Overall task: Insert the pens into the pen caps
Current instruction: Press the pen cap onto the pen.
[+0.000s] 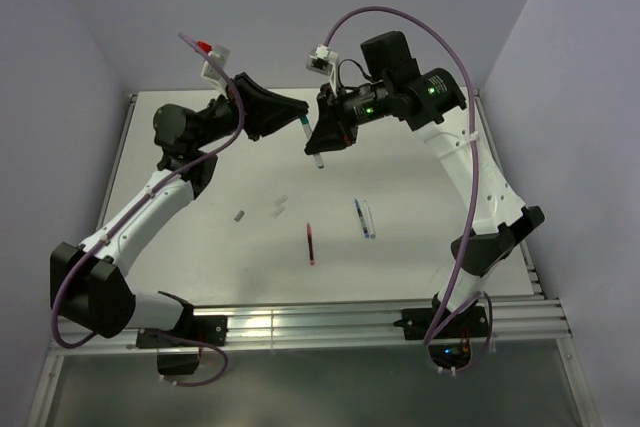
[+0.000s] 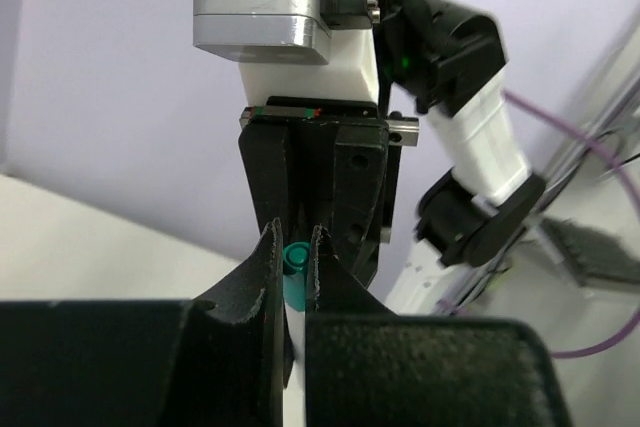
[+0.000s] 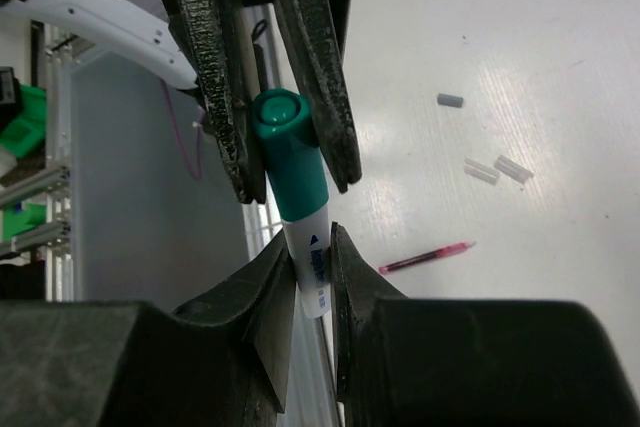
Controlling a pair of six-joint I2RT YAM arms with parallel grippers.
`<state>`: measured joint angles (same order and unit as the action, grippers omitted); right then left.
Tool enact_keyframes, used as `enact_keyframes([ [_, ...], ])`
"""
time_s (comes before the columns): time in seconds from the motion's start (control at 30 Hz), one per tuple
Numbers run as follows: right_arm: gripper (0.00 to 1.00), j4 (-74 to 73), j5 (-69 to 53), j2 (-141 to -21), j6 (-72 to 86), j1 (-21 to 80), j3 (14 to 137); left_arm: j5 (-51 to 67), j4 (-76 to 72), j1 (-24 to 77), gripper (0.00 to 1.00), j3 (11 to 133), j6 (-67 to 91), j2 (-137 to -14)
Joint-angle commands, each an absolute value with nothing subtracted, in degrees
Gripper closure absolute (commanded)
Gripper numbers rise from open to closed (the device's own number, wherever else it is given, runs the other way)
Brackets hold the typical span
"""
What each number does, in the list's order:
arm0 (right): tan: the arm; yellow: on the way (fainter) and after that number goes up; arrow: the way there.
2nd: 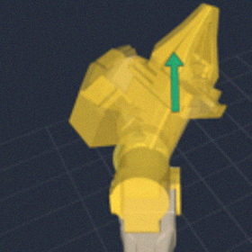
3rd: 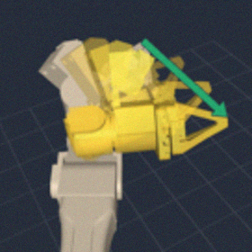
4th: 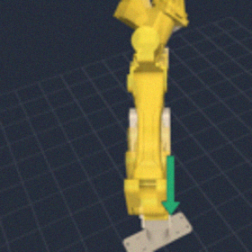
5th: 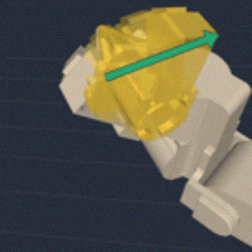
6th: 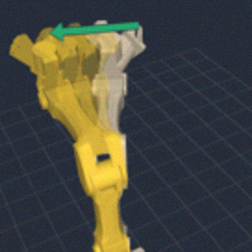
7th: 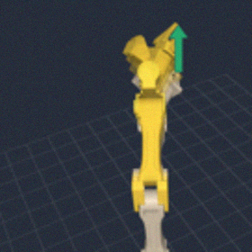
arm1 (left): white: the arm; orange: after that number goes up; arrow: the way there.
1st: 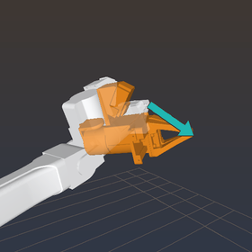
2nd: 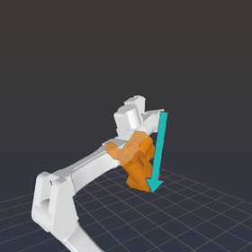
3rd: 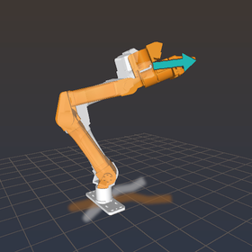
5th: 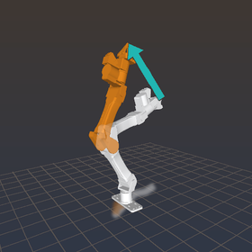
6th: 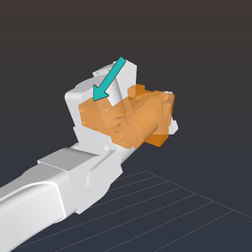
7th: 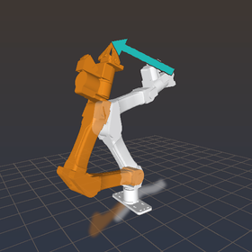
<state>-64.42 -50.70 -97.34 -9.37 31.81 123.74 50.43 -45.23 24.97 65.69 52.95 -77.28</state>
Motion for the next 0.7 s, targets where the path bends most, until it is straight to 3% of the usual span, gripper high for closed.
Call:
enact_keyframes([
  [0.0,1.00,-28.65,-53.70,-96.59,-4.48,30.94,130.95,73.39,-50.52,30.67,1.00,58.80,73.37,-81.12],
  [0.1,1.00,-28.74,-53.79,-96.85,-5.10,30.94,131.13,73.57,-52.65,30.67,1.00,56.78,74.10,-80.60],
  [0.37,1.00,-28.39,-57.30,-94.92,-2.82,30.85,124.55,73.04,-24.11,30.24,1.00,63.89,51.52,-77.43],
  [0.67,1.00,-24.61,-58.89,-92.81,1.58,30.41,119.80,75.41,-23.12,28.56,1.00,65.21,50.80,-77.43],
])
